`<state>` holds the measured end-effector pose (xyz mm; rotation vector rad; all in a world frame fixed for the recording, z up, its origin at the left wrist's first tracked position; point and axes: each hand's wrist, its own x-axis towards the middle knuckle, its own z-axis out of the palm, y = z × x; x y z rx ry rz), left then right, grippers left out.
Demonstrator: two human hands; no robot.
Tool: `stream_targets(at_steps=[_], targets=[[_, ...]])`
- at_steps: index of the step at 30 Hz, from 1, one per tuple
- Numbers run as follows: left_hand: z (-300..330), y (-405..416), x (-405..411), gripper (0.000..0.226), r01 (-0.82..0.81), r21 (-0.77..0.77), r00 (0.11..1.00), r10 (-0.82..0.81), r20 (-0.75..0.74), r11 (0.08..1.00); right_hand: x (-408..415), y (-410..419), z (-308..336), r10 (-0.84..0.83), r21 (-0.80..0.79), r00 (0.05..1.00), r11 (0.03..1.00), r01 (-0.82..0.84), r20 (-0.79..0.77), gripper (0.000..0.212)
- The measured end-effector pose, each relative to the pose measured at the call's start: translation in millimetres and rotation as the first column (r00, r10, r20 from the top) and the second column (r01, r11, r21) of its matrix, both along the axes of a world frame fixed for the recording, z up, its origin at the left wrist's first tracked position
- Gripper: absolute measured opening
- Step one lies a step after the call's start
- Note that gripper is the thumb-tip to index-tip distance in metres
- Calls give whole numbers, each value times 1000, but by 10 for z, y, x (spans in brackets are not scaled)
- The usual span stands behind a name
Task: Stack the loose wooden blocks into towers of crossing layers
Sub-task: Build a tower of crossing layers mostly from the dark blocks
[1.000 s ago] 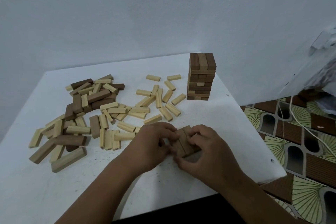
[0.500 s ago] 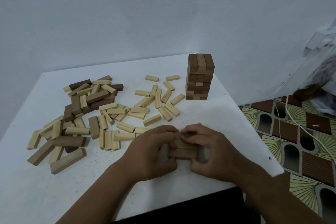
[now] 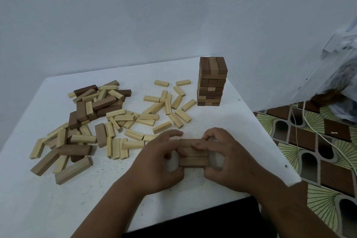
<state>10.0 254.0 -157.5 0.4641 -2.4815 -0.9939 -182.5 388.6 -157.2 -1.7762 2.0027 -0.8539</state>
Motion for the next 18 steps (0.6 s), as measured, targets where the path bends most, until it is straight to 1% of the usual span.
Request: stream_targets(at_steps=[4,6,8,10,12,15,18], targets=[[-20,0,5,31,-33,12,999,33,-6,999,11,4,8,3,-12,1000,1000,-3,23,54],[-22,16,5,31,-58,9,998,58,-5,998,-5,3,8,13,-6,999,1000,-13,30,52],[-26,25,11,36,-82,20,997,82,13,996,-41,3,6,35,18,999,999,-36,34,52],[-16,30,18,47,-125,67,991,122,56,990,-64,2,10,45,34,998,998,-46,36,53],[4,37,19,53,-147,106,986,138,91,983,-65,4,19,36,31,998,999,-37,43,54],[60,51,16,58,-148,156,986,135,94,977,-48,10,26,8,24,999,1000,-10,53,56],[95,52,15,60,-169,257,986,160,52,952,-51,37,62,-57,12,985,998,56,165,56]])
